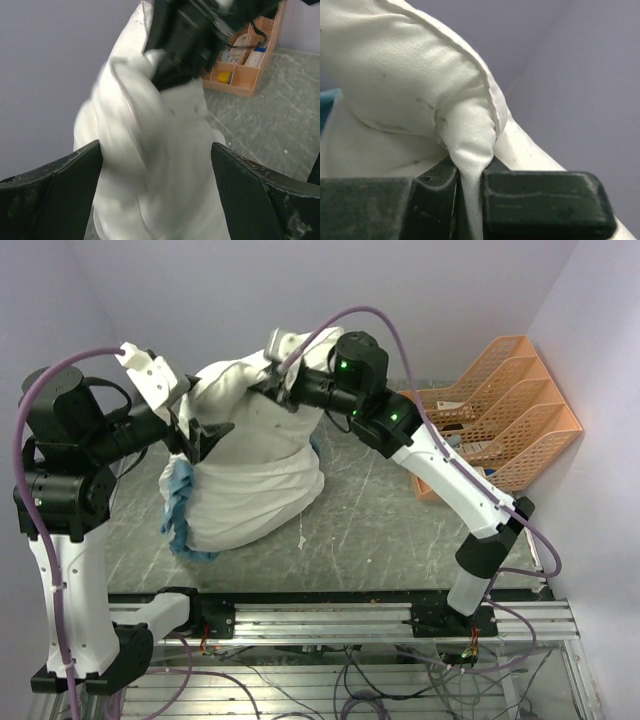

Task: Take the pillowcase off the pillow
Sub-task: Remove the pillow from the pillowcase.

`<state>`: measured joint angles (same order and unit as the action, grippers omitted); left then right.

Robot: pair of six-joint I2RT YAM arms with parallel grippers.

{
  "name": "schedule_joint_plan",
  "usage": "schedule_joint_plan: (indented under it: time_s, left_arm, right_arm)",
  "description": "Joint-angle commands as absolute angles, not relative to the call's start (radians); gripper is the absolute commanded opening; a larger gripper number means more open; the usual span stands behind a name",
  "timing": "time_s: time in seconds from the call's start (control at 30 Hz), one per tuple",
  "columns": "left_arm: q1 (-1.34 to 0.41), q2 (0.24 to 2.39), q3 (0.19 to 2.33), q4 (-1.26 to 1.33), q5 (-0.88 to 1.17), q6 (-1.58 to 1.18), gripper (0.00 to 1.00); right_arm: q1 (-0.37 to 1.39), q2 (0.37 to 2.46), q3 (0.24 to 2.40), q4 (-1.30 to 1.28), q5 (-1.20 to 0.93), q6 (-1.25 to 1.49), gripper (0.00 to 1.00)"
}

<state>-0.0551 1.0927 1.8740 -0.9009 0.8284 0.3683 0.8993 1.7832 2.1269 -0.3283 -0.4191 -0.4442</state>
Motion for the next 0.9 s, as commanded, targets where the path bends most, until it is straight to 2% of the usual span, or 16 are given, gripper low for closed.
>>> schedule_joint_plan:
  time_s: [0.0, 0.23, 0.4, 0.57, 0.67, 0.73, 0.87]
  left_arm:
    - [-0.054, 1.006, 1.799, -0.954, 0.727, 0.458, 0.99]
    - [-0.054, 0.918, 1.585, -1.089, 0.429, 0.564, 0.98]
    - [-0.054, 0.896, 1.496, -1.059, 0.415, 0.566, 0.91]
    - [-0.052, 0.944, 1.451, -0.992, 0.327, 0.597, 0.76]
    - [-0.051, 0.969, 1.439, -1.022, 0.405, 0.602, 0.72]
    - [-0.051, 0.981, 1.426, -1.061, 0.464, 0.608, 0.61]
    - [-0.049, 0.978, 1.363, -1.036, 0.420, 0.626, 0.26]
  right_arm:
    - [0.725, 1.709, 1.960, -0.066, -0.271, -0.202, 0.00]
    - [0.666, 1.611, 1.807, 0.024, -0.289, -0.185, 0.00]
    - [0.654, 1.565, 1.728, 0.081, -0.326, -0.156, 0.00]
    - [0.652, 1.543, 1.702, 0.084, -0.321, -0.156, 0.00]
    - [0.647, 1.538, 1.699, 0.084, -0.327, -0.151, 0.00]
    - [0.644, 1.539, 1.700, 0.086, -0.318, -0.145, 0.00]
    - [0.615, 1.546, 1.711, 0.094, -0.278, -0.109, 0.00]
